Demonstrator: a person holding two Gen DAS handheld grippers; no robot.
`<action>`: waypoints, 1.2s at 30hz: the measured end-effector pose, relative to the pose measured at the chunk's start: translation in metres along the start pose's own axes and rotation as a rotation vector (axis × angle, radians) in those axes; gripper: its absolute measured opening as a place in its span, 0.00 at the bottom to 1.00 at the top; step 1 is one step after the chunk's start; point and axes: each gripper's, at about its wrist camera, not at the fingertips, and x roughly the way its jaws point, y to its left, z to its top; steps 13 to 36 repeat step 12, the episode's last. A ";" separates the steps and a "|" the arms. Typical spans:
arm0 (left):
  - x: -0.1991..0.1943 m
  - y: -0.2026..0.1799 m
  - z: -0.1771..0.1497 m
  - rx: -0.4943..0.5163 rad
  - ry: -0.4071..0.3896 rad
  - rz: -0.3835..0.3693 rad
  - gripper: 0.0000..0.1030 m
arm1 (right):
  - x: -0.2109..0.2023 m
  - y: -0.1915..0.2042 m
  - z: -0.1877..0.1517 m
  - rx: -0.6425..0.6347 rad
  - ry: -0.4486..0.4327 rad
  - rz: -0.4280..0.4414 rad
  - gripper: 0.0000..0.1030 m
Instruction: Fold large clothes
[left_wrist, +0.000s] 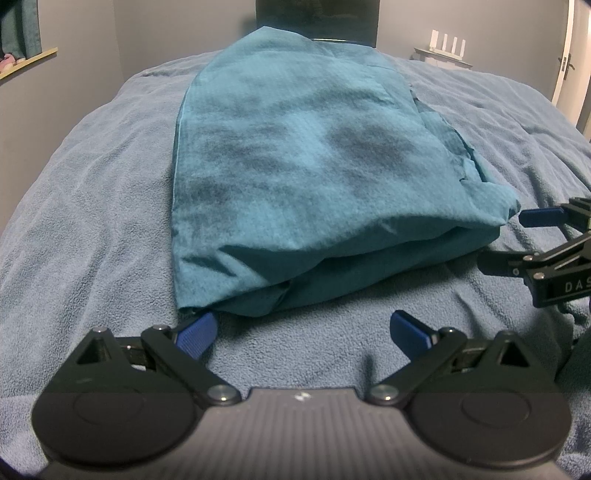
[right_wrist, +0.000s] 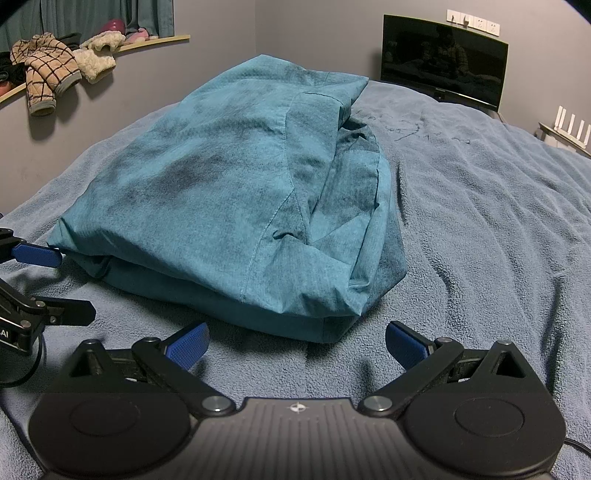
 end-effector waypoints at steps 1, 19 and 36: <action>0.000 0.000 0.000 0.000 -0.001 0.000 0.98 | 0.000 0.000 0.000 0.001 0.000 0.000 1.00; -0.006 -0.001 -0.001 -0.007 -0.027 -0.015 0.98 | 0.000 0.001 0.000 0.000 -0.001 0.000 1.00; -0.006 -0.001 -0.001 -0.007 -0.027 -0.015 0.98 | 0.000 0.001 0.000 0.000 -0.001 0.000 1.00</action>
